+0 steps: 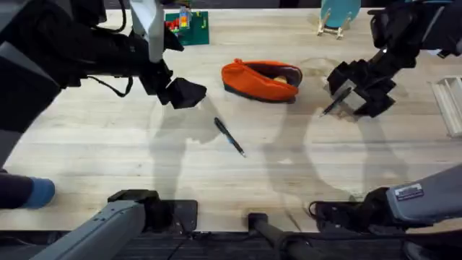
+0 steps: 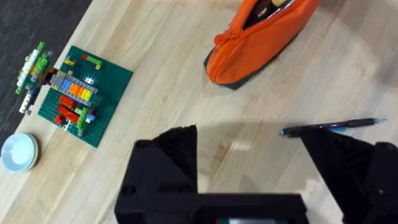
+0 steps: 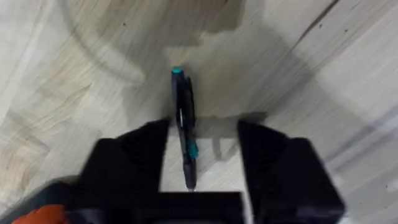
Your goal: Unzip the bag, pick up the pens from the table one at a time and place them inside, then zip the bag closed.
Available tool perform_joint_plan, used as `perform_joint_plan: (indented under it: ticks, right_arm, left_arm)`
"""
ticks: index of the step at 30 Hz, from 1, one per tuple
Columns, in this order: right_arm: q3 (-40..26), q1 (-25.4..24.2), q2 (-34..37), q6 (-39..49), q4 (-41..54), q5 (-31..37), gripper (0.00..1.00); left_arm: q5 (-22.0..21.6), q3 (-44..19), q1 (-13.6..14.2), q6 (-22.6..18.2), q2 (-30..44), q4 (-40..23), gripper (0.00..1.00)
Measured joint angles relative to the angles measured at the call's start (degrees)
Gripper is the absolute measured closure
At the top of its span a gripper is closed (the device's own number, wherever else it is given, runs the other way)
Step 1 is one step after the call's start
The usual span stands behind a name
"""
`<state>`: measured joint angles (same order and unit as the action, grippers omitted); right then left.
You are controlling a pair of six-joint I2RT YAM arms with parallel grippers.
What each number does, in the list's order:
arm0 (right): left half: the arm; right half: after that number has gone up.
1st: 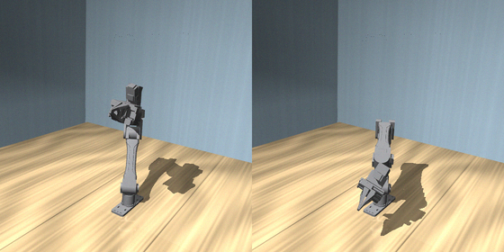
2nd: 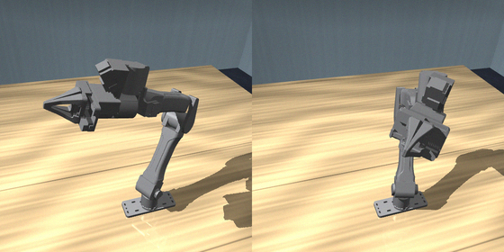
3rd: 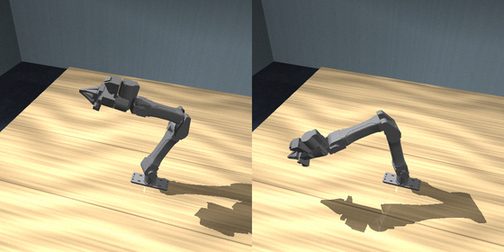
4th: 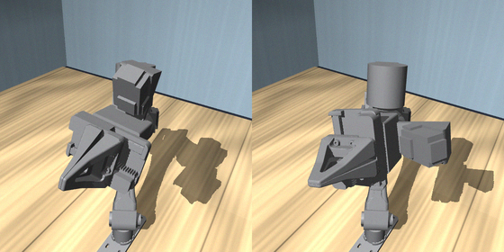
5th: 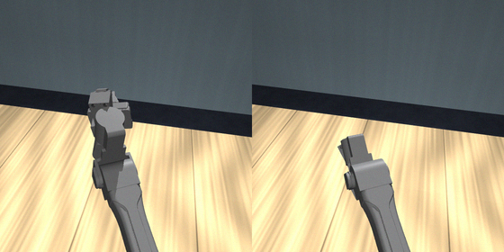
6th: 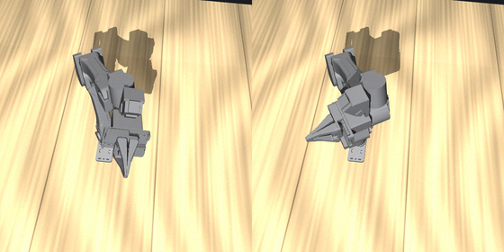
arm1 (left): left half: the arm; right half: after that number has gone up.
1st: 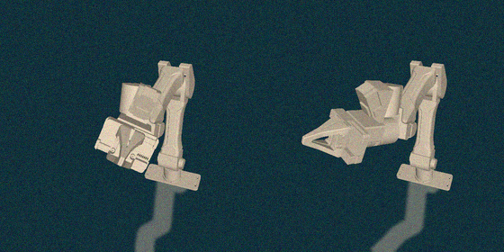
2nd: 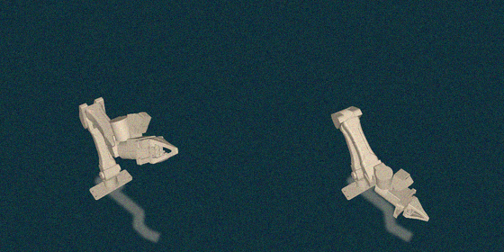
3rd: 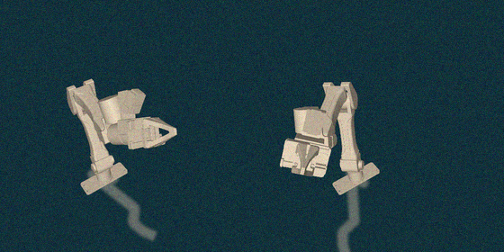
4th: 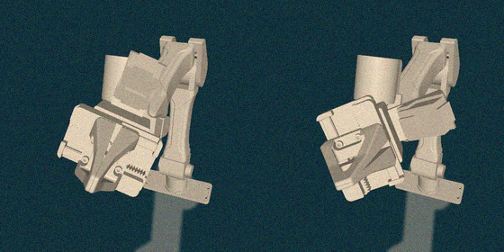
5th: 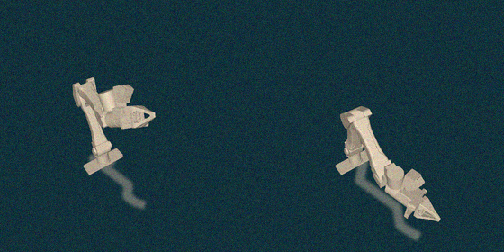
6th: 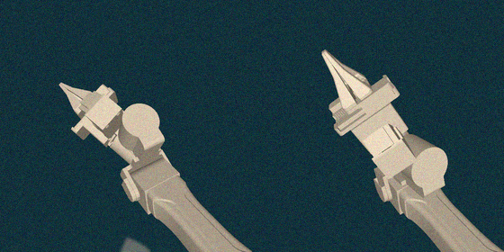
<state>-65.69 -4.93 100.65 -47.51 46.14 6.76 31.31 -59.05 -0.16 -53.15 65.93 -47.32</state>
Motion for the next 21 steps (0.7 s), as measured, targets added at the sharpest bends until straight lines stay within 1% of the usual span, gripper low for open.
perform_joint_plan:
  ticks: [6, 10, 11, 12, 21]
  right_arm:
    - [-0.6, 0.0, 0.6, 0.0, 0.3, -0.4, 0.584]
    - [-0.7, 0.0, 0.6, 0.2, 0.4, -0.3, 0.914]
    - [-0.8, 0.0, 0.6, 0.2, 0.4, -0.2, 0.949]
    - [-0.9, 0.0, 0.6, 0.2, 0.5, -0.2, 0.959]
    - [-0.9, 0.0, 0.6, 0.9, 0.4, -0.2, 0.967]
  left_arm:
    - [0.0, 0.0, 0.0, 0.0, 0.0, 0.0, 0.008]
    - [0.0, 0.0, 0.0, 0.0, 0.0, 0.0, 0.008]
    - [0.0, 0.0, 0.0, 0.0, 0.0, 0.0, 0.008]
    - [0.0, 0.0, 0.0, 0.0, 0.0, 0.0, 0.008]
    - [0.0, 0.0, 0.0, 0.0, 0.0, 0.0, 0.008]
